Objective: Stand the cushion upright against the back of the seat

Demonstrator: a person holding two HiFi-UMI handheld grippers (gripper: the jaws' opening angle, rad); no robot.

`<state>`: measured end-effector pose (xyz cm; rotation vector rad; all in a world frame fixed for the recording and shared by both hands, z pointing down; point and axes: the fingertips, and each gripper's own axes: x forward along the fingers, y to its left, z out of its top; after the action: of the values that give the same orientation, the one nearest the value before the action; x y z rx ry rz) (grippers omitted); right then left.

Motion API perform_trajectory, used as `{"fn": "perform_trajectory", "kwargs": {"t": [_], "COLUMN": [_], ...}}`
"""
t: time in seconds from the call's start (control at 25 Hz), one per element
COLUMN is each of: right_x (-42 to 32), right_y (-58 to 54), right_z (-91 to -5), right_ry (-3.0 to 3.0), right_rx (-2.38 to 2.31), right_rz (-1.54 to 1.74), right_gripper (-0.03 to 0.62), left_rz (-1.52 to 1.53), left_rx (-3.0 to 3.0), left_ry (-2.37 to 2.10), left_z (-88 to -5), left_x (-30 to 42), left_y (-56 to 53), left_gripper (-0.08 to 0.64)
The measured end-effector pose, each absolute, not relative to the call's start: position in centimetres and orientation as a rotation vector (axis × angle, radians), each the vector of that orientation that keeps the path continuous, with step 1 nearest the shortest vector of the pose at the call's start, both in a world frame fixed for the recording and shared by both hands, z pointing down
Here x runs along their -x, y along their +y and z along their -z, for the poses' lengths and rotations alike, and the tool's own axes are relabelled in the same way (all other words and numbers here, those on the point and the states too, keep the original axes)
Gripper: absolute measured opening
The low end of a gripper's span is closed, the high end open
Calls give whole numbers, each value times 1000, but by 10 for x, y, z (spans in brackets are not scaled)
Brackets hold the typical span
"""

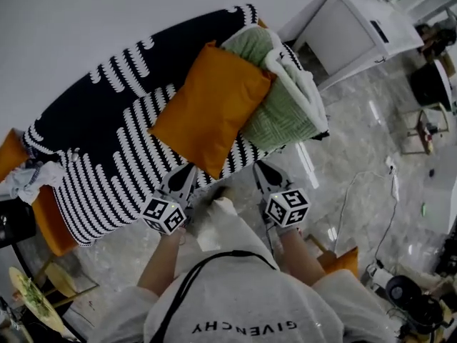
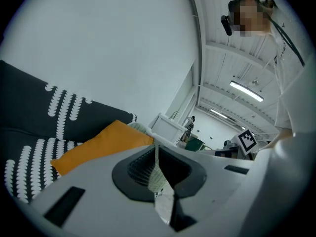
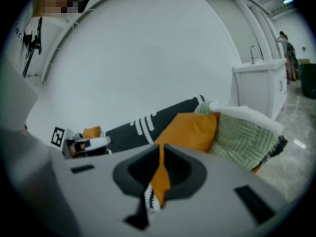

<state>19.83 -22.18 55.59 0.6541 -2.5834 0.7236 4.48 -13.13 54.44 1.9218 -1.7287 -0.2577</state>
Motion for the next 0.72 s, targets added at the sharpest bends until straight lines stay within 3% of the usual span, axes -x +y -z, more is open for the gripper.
{"fn": "perform_trajectory", "kwargs": {"t": [0.16, 0.72], "right_x": [-188, -178], "right_y": [-229, -213], "right_z": [-588, -708], "right_ry": [-2550, -2425], "right_rx": [-564, -464], "right_rz": [-734, -874], "right_gripper": [20, 20], "left_rz": [243, 107], "left_rx": [-1859, -1402], "left_ry": [-1727, -1646], "left_z": [-580, -787], "left_x": [-50, -102], "left_y": [-134, -101], "left_gripper": [34, 255]}}
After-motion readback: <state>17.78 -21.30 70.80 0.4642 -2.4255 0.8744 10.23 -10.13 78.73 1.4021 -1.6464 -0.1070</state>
